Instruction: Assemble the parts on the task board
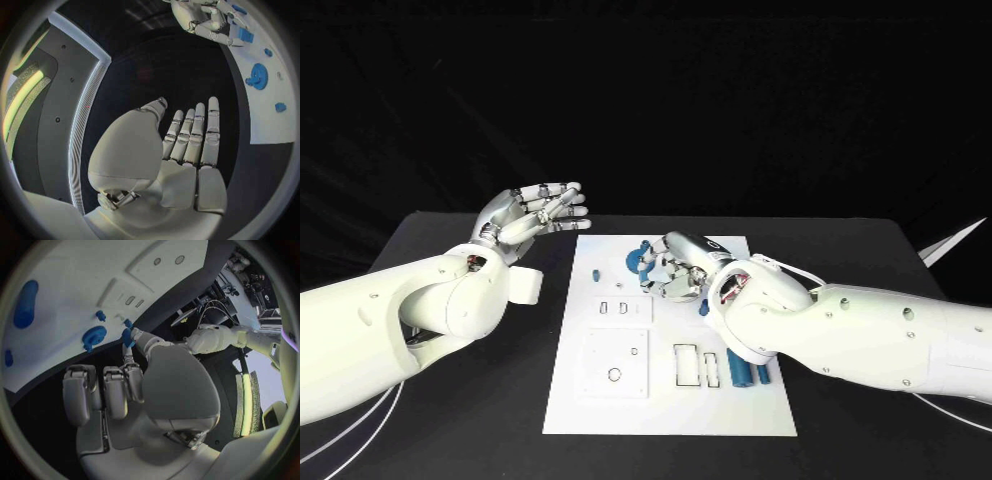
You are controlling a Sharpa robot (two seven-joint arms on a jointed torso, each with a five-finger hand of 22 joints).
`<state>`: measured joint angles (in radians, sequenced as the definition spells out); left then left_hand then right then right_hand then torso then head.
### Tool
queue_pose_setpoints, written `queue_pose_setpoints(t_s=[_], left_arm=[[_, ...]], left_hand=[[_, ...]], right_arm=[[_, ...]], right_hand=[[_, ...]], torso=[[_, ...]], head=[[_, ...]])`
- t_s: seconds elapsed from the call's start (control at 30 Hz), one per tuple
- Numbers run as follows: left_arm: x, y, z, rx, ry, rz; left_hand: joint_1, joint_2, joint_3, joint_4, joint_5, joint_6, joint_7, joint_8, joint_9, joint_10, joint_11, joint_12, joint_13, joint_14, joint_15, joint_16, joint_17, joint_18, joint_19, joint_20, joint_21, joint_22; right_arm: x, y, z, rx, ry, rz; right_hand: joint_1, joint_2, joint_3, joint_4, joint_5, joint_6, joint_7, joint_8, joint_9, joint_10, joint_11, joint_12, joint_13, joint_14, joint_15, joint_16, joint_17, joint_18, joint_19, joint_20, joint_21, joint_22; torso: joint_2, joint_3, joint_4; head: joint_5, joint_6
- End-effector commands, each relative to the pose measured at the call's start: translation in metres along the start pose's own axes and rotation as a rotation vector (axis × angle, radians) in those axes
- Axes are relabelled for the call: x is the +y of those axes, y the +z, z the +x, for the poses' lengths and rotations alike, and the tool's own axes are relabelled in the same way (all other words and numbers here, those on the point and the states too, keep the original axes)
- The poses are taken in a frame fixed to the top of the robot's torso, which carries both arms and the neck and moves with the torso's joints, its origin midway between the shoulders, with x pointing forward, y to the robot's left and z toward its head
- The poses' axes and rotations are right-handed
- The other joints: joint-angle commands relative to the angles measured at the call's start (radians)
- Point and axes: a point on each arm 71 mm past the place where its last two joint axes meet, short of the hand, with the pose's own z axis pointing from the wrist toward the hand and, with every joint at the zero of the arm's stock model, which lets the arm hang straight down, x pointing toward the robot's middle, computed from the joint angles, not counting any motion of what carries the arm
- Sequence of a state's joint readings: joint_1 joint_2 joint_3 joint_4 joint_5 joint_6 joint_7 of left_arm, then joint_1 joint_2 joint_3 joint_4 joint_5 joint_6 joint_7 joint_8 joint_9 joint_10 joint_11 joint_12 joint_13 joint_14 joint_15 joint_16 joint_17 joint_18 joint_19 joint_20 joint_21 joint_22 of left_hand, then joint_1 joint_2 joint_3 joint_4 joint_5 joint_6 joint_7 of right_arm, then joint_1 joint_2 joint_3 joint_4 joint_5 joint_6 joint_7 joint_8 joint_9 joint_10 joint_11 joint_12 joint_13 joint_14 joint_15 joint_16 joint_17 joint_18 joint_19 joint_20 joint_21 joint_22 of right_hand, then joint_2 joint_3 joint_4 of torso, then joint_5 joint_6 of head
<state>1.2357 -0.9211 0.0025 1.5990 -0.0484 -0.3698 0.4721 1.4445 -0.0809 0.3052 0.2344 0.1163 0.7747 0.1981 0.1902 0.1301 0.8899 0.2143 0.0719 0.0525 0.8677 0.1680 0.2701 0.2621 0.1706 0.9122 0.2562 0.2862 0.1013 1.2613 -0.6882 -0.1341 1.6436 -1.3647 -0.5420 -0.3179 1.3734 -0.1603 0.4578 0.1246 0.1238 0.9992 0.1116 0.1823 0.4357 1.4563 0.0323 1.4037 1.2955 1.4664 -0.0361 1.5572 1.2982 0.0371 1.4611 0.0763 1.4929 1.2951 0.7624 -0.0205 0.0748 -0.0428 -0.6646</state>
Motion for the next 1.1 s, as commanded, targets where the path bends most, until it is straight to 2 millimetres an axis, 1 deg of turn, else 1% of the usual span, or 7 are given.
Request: queue_pose_setpoints(t_s=[0.03, 0.07, 0.13, 0.23, 0.37, 0.67, 1.1], left_arm=[[0.000, 0.001, 0.002, 0.008, -0.004, 0.001], [0.000, 0.001, 0.002, 0.008, -0.004, 0.001], [0.000, 0.000, 0.003, 0.009, -0.004, 0.001], [0.000, 0.000, 0.003, 0.009, -0.005, 0.000], [0.000, 0.000, 0.003, 0.011, -0.005, -0.001], [0.000, 0.000, 0.003, 0.012, -0.006, -0.002], [0.000, 0.000, 0.003, 0.013, -0.007, -0.003]], left_hand=[[0.005, -0.001, 0.011, -0.006, 0.013, -0.016, 0.046, 0.006, 0.015, -0.005, -0.004, -0.005, 0.014, -0.009, -0.002, -0.003, 0.016, 0.011, -0.006, 0.004, 0.006, -0.003], [0.005, -0.001, 0.011, -0.006, 0.013, -0.016, 0.046, 0.006, 0.015, -0.005, -0.004, -0.005, 0.014, -0.009, -0.002, -0.003, 0.016, 0.011, -0.006, 0.004, 0.006, -0.003], [0.005, -0.001, 0.011, -0.006, 0.013, -0.016, 0.046, 0.006, 0.015, -0.005, -0.004, -0.005, 0.014, -0.009, -0.002, -0.003, 0.016, 0.011, -0.006, 0.004, 0.006, -0.003], [0.005, -0.001, 0.011, -0.006, 0.013, -0.016, 0.046, 0.006, 0.015, -0.005, -0.004, -0.005, 0.014, -0.009, -0.002, -0.003, 0.016, 0.011, -0.006, 0.004, 0.006, -0.003], [0.005, -0.001, 0.011, -0.006, 0.013, -0.016, 0.046, 0.006, 0.015, -0.005, -0.004, -0.005, 0.014, -0.009, -0.002, -0.003, 0.016, 0.011, -0.006, 0.004, 0.006, -0.003], [0.005, -0.001, 0.011, -0.006, 0.013, -0.016, 0.046, 0.006, 0.015, -0.005, -0.004, -0.005, 0.014, -0.009, -0.002, -0.003, 0.016, 0.011, -0.006, 0.004, 0.006, -0.003], [0.005, -0.001, 0.011, -0.006, 0.013, -0.016, 0.046, 0.006, 0.015, -0.005, -0.004, -0.005, 0.014, -0.009, -0.002, -0.003, 0.016, 0.011, -0.006, 0.004, 0.006, -0.003]], right_arm=[[0.003, 0.000, 0.010, 0.015, -0.009, -0.004], [0.004, 0.000, 0.014, 0.020, -0.010, -0.006], [0.005, -0.001, 0.021, 0.032, -0.014, -0.009], [0.007, -0.001, 0.029, 0.044, -0.017, -0.012], [0.009, -0.001, 0.039, 0.059, -0.033, -0.013], [0.009, -0.001, 0.047, 0.084, -0.059, -0.008], [0.006, 0.001, 0.053, 0.100, -0.077, 0.003]], right_hand=[[-0.041, 0.024, 0.071, -0.002, 0.014, 0.012, -0.007, 0.088, 0.060, 0.008, -0.007, 0.014, 0.150, 0.104, -0.005, 0.014, 0.273, -0.022, 0.083, -0.011, 0.022, 0.236], [-0.045, 0.022, 0.071, -0.002, 0.013, 0.011, -0.007, 0.089, 0.061, 0.008, -0.007, 0.014, 0.149, 0.104, -0.005, 0.014, 0.273, -0.022, 0.083, -0.011, 0.022, 0.236], [-0.048, 0.021, 0.070, -0.002, 0.013, 0.011, -0.007, 0.090, 0.062, 0.008, -0.007, 0.013, 0.149, 0.104, -0.005, 0.014, 0.273, -0.022, 0.082, -0.011, 0.021, 0.235], [-0.050, 0.019, 0.070, -0.002, 0.013, 0.011, -0.008, 0.091, 0.062, 0.008, -0.007, 0.013, 0.149, 0.104, -0.005, 0.014, 0.273, -0.022, 0.083, -0.011, 0.022, 0.236], [-0.054, 0.016, 0.069, -0.003, 0.013, 0.010, -0.008, 0.092, 0.063, 0.009, -0.007, 0.014, 0.150, 0.104, -0.006, 0.014, 0.273, -0.023, 0.083, -0.012, 0.023, 0.237], [-0.065, 0.009, 0.067, -0.002, 0.013, 0.008, -0.008, 0.095, 0.064, 0.011, -0.008, 0.016, 0.151, 0.104, -0.006, 0.014, 0.273, -0.024, 0.085, -0.012, 0.027, 0.239], [-0.079, -0.004, 0.063, -0.002, 0.012, 0.004, -0.007, 0.098, 0.065, 0.009, -0.007, 0.012, 0.149, 0.104, -0.006, 0.014, 0.273, -0.023, 0.084, -0.012, 0.023, 0.237]], torso=[[-0.002, -0.0031, -0.0007], [-0.002, -0.0035, -0.0008], [-0.001, -0.0017, -0.0003], [-0.001, -0.0007, -0.0001], [-0.001, -0.0002, -0.0003], [-0.001, 0.0006, -0.0020], [-0.003, -0.0011, -0.0004]], head=[[0.007, -0.005], [0.009, -0.006], [0.010, -0.008], [0.012, -0.011], [0.015, -0.017], [0.016, -0.024], [0.017, -0.028]])
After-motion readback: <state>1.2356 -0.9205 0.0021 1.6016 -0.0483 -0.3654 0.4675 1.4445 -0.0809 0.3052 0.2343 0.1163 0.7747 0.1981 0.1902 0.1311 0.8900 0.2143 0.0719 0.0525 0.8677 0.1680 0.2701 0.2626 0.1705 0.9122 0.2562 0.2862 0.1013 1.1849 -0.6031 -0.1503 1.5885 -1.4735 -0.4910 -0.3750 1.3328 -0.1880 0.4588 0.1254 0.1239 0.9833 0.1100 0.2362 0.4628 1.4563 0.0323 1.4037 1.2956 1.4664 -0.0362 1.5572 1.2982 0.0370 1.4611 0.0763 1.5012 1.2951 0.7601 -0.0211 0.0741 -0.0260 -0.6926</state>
